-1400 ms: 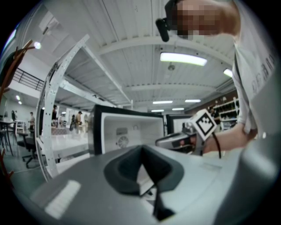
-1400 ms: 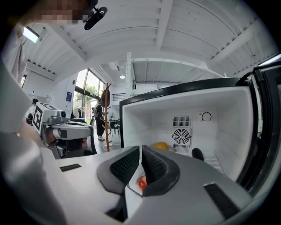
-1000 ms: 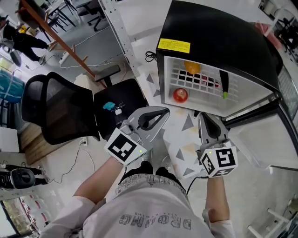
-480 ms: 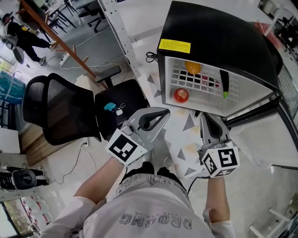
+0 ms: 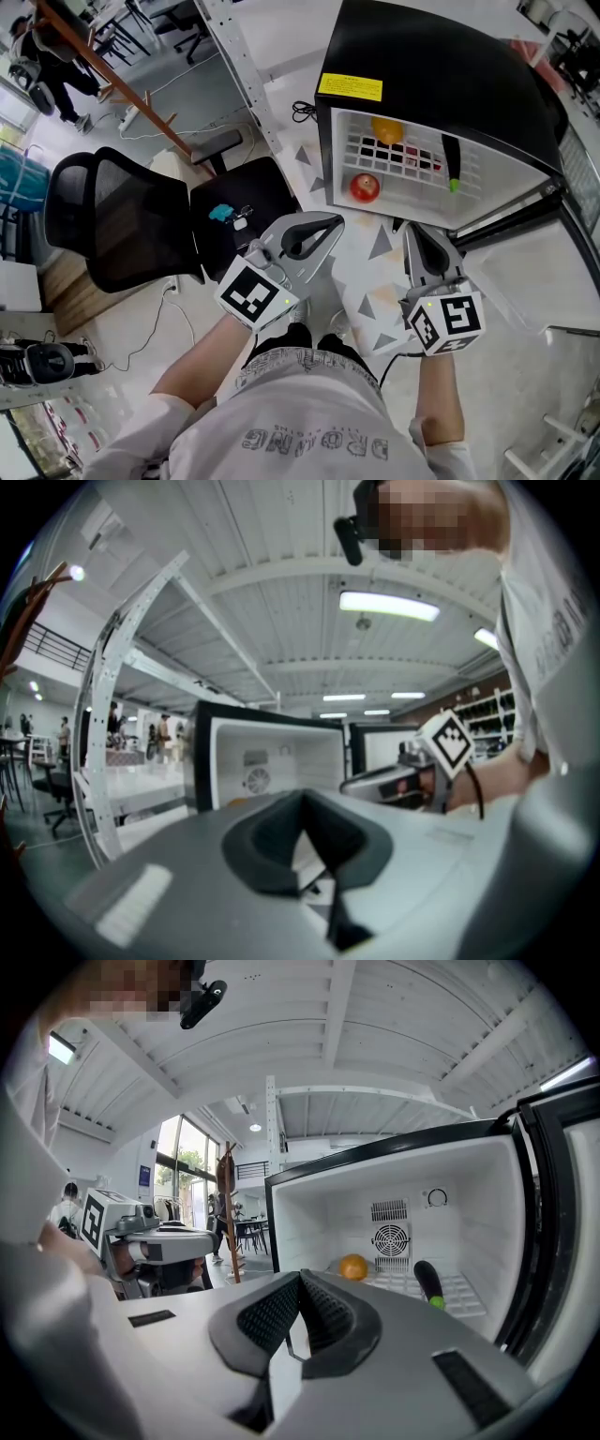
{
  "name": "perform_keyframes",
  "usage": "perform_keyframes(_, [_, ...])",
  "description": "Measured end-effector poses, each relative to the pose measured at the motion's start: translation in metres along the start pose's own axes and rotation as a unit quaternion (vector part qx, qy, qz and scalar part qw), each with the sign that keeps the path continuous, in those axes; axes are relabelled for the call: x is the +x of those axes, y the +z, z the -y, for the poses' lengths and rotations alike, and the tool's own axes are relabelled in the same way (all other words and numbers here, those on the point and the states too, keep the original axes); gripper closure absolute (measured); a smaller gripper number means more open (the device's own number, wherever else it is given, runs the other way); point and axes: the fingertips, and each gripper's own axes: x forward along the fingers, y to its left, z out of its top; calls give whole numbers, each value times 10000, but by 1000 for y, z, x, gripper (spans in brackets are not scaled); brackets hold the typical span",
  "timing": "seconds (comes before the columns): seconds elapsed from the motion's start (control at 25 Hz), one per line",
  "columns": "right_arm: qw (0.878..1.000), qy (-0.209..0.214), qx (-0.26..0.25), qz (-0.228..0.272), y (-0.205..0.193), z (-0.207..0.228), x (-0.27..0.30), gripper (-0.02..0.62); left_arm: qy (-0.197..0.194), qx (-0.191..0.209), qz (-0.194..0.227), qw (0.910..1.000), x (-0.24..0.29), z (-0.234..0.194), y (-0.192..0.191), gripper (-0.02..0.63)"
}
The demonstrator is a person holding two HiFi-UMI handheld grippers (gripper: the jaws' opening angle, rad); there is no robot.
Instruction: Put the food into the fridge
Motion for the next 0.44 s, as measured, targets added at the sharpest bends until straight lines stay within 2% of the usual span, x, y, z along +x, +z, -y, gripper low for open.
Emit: perform_keyframes(0.44, [10000,76,-6,-7,5,-4,2,592,35,-73,162,9998,1,-2,8,598])
